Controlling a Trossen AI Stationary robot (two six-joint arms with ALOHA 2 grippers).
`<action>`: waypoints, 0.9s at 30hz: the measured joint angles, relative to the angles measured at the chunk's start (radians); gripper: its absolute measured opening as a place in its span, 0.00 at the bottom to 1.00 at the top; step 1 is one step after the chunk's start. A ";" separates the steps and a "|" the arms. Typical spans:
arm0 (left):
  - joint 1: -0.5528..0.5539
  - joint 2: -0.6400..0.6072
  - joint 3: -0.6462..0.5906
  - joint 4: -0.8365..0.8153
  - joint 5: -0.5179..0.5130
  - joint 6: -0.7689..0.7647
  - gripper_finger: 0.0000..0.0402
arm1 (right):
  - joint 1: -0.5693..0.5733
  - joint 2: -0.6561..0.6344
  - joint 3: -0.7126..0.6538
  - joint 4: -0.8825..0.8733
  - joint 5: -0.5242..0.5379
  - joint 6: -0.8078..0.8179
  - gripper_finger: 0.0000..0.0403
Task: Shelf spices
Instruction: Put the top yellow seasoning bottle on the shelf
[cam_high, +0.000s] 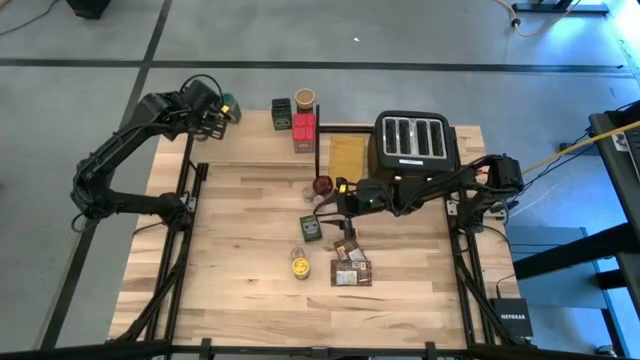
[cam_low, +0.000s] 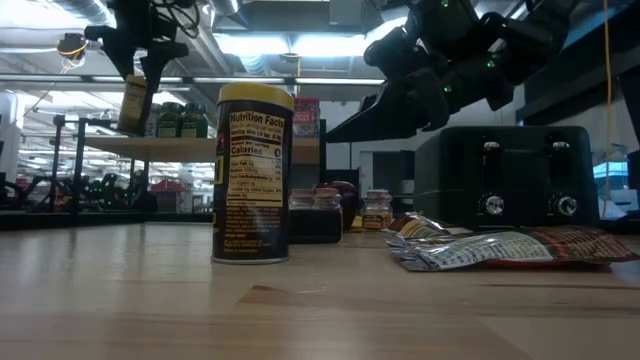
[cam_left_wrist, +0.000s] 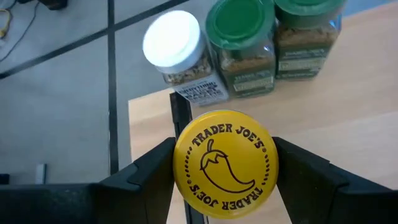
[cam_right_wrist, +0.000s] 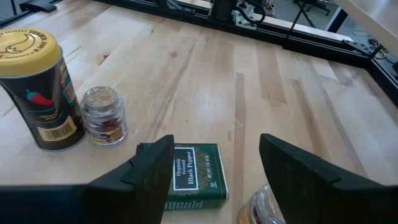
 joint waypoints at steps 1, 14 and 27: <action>0.001 0.000 0.000 0.001 0.001 0.000 0.56 | 0.000 0.000 0.000 0.000 -0.003 0.000 0.60; -0.005 0.000 0.000 -0.009 0.000 -0.003 0.61 | 0.000 0.000 0.000 0.000 -0.008 0.000 0.60; -0.005 0.001 -0.020 -0.004 -0.023 -0.021 0.66 | 0.000 0.000 0.000 0.000 -0.009 0.000 0.60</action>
